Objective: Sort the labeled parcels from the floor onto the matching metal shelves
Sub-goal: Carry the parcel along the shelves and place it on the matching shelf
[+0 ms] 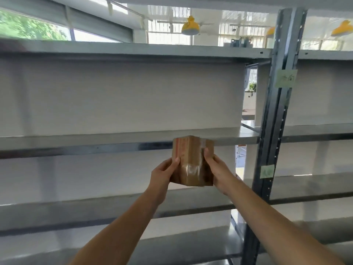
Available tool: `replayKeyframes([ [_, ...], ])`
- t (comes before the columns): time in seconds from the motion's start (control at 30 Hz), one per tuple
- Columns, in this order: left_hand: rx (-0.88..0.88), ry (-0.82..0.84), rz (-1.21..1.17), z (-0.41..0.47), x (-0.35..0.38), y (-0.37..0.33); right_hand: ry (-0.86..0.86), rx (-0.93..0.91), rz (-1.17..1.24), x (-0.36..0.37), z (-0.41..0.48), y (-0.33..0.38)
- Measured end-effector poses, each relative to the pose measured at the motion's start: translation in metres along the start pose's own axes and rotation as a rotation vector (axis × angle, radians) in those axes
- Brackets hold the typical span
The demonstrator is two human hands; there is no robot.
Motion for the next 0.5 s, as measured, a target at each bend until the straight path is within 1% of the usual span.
replayKeyframes([
  [0.1,0.019,0.001,-0.007,-0.003,-0.025,-0.014,0.021,-0.051,0.003,0.027,0.003,0.009],
  [0.17,0.025,-0.035,-0.01,-0.007,-0.038,-0.021,0.009,-0.055,-0.028,0.044,0.002,0.016],
  [0.27,0.005,-0.104,-0.059,-0.014,-0.056,-0.022,0.02,0.015,-0.11,0.068,0.005,0.017],
  [0.4,0.011,-0.17,-0.074,-0.023,-0.071,-0.027,-0.01,0.113,-0.246,0.078,0.053,-0.018],
  [0.5,0.02,-0.169,-0.07,-0.028,-0.073,-0.033,-0.027,0.218,-0.286,0.096,0.031,-0.018],
])
Point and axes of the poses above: each hand's wrist, its own z-axis towards the middle knuckle, its own x-axis out of the palm, y = z × x, the point moved 5 cm from there along z, towards the middle knuckle
